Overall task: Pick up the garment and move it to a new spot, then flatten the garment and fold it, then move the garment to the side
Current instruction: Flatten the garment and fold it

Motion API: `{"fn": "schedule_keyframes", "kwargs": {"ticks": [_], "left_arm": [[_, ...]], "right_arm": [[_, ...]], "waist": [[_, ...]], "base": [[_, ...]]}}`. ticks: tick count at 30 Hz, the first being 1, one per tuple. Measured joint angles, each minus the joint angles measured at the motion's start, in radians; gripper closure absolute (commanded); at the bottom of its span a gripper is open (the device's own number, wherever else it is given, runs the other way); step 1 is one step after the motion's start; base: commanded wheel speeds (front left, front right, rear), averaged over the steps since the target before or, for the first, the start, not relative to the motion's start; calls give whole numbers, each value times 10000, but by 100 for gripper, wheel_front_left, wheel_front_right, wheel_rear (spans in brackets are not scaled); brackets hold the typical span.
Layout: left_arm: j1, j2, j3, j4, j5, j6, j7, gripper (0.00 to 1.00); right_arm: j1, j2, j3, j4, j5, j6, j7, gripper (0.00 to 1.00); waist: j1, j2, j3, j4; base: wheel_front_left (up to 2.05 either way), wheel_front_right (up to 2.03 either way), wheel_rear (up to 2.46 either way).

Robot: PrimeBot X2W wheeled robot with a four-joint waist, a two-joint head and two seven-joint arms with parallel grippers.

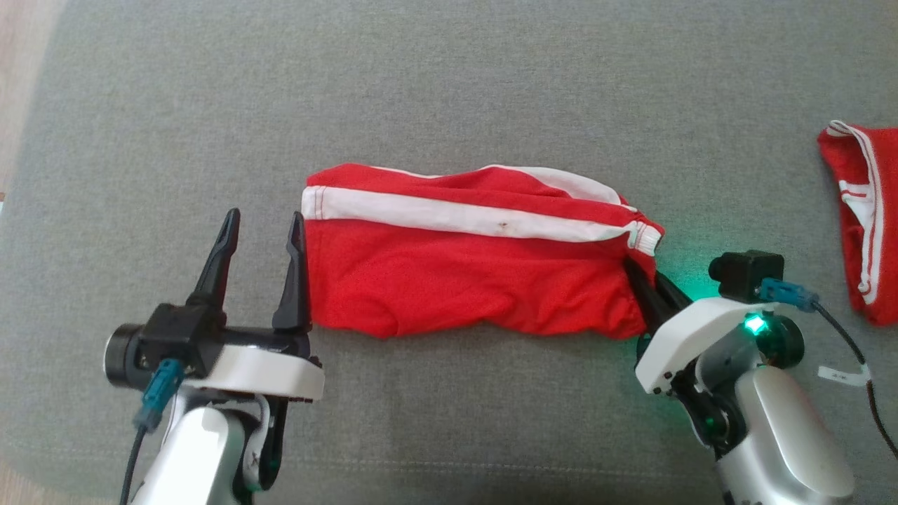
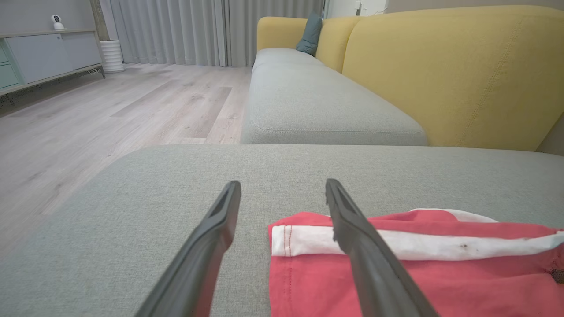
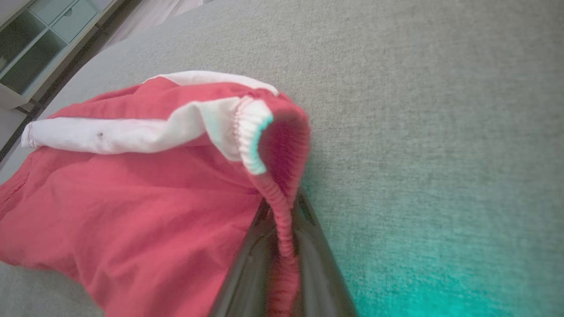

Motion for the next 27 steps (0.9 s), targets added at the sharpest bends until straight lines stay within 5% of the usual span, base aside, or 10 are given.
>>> {"fn": "schedule_keyframes", "kwargs": {"ticks": [15,27], "left_arm": [[17,-59,282,33,92,-88,0,0],[95,-165,282,92,159,-90,0,0]], "right_arm": [[857,-974,-991,-853,290,0,353,100],[891,-625,-1032,-3290,2853,0,3346,100]], "waist": [[0,0,-211,-364],[0,0,-444,-482]], "base": [[0,0,0],[0,0,0]]}}
